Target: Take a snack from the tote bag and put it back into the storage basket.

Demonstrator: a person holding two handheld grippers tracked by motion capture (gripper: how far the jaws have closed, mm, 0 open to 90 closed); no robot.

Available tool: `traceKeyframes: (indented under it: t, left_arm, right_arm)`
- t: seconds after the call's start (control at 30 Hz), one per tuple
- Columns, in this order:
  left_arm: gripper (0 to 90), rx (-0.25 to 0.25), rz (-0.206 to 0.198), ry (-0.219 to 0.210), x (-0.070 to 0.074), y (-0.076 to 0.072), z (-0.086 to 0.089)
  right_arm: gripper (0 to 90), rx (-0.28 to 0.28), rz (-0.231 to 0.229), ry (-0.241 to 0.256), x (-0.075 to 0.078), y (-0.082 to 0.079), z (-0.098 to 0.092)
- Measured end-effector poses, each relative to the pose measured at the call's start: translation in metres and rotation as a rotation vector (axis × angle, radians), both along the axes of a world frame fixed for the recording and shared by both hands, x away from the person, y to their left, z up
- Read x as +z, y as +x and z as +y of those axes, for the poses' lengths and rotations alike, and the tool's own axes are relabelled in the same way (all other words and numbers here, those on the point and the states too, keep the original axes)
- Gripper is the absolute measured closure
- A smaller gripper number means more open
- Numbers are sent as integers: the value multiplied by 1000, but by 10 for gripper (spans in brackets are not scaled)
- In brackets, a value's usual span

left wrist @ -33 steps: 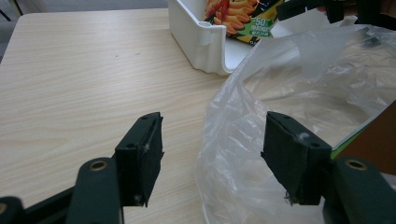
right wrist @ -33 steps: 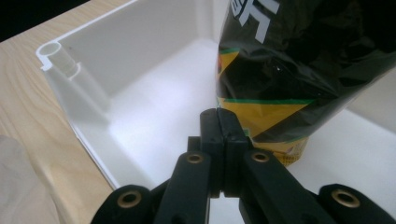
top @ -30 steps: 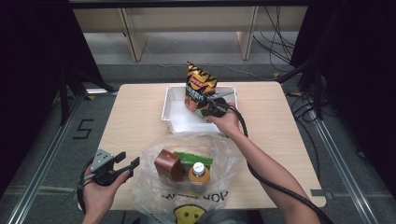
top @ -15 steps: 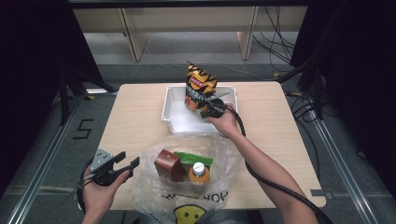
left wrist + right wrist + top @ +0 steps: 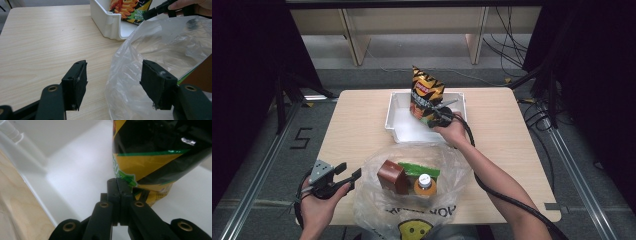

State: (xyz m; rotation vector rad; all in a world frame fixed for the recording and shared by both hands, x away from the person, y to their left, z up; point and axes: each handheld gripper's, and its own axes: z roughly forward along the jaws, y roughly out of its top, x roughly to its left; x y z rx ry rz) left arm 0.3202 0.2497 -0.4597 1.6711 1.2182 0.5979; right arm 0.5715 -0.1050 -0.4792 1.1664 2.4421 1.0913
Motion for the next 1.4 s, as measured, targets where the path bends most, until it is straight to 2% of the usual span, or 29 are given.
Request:
traceKeyframes:
  t: [0.03,0.2,0.3,0.33,0.37,0.6,0.77,0.83,0.93,1.0,1.07,1.2,1.23,1.27,1.3,1.33,1.4]
  left_arm:
    - [374,0,0,1,0,0,0]
    - [374,0,0,1,0,0,0]
    - [374,0,-1,1,0,0,0]
    - [374,0,0,1,0,0,0]
    - [374,0,1,2,0,0,0]
    - [375,0,3,1,0,0,0]
    - [375,1,6,2,0,0,0]
    - [375,-4,3,3,0,0,-1]
    - [375,-1,3,1,0,0,0]
    - [375,1,4,2,0,0,0]
    - [375,2,4,1,0,0,0]
    - [376,-2,4,2,0,0,-1]
    - [375,-1,3,3,0,0,0]
    - [375,0,3,2,0,0,0]
    - [375,1,4,1,0,0,0]
    - [376,2,5,2,0,0,0]
    - [375,1,5,2,0,0,0]
  right_arm:
    - [900,13,-21,-2,-2,1,0]
    - [900,6,-21,-5,-4,2,1]
    - [900,15,-19,-28,-2,3,-1]
    - [900,17,-36,-38,-3,3,-1]
    - [900,8,-17,-35,-2,2,-1]
    - [900,-17,-44,-53,-1,6,-4]
    - [900,-43,-20,-64,2,4,-4]
    - [900,-49,-30,-68,1,5,-4]
    - [900,-71,-13,-61,2,4,-3]
    - [900,-63,-27,-78,1,5,-5]
    - [900,-84,-24,-62,1,5,-4]
    - [900,-108,-1,-69,3,6,-5]
    - [900,-112,-6,-73,3,7,-5]
    - [900,-128,-16,-55,1,8,-5]
    - [900,-121,-11,-79,2,8,-7]
    - [900,-144,4,-56,3,8,-5]
    - [900,-142,-4,-70,3,8,-6]
